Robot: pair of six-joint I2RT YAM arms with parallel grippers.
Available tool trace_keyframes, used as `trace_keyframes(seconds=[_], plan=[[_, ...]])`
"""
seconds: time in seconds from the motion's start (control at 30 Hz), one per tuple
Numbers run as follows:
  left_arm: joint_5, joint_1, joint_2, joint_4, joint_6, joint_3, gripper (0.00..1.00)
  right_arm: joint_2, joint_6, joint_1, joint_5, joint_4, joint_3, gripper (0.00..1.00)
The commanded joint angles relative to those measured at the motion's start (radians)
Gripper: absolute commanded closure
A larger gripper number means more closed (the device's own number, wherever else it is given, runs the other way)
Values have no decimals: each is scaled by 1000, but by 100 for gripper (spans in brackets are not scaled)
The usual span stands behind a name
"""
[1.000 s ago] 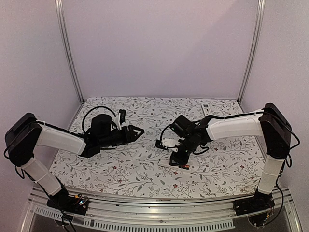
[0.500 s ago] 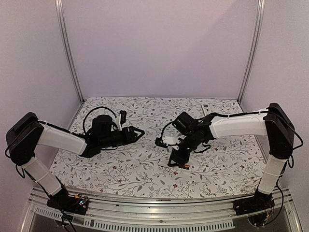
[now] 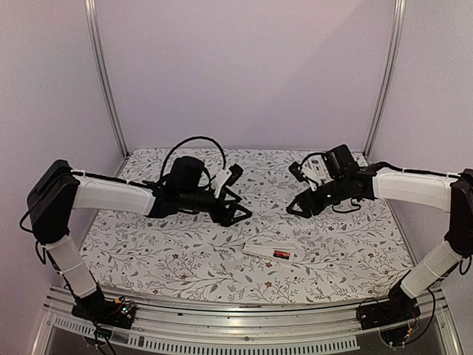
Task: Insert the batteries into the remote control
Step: Pick up the battery cover from the remote control without the battery cover.
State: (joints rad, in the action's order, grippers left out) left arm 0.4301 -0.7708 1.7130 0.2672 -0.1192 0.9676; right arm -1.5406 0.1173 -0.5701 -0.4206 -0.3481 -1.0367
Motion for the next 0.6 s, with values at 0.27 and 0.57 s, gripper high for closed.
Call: trace_keyframes(seconds=[0.27, 0.57], plan=[[187, -59, 371, -613, 377, 424, 16, 124, -481, -2, 143, 22, 297, 44], [227, -82, 454, -759, 370, 517, 20, 138, -565, -4, 54, 53, 363, 46]])
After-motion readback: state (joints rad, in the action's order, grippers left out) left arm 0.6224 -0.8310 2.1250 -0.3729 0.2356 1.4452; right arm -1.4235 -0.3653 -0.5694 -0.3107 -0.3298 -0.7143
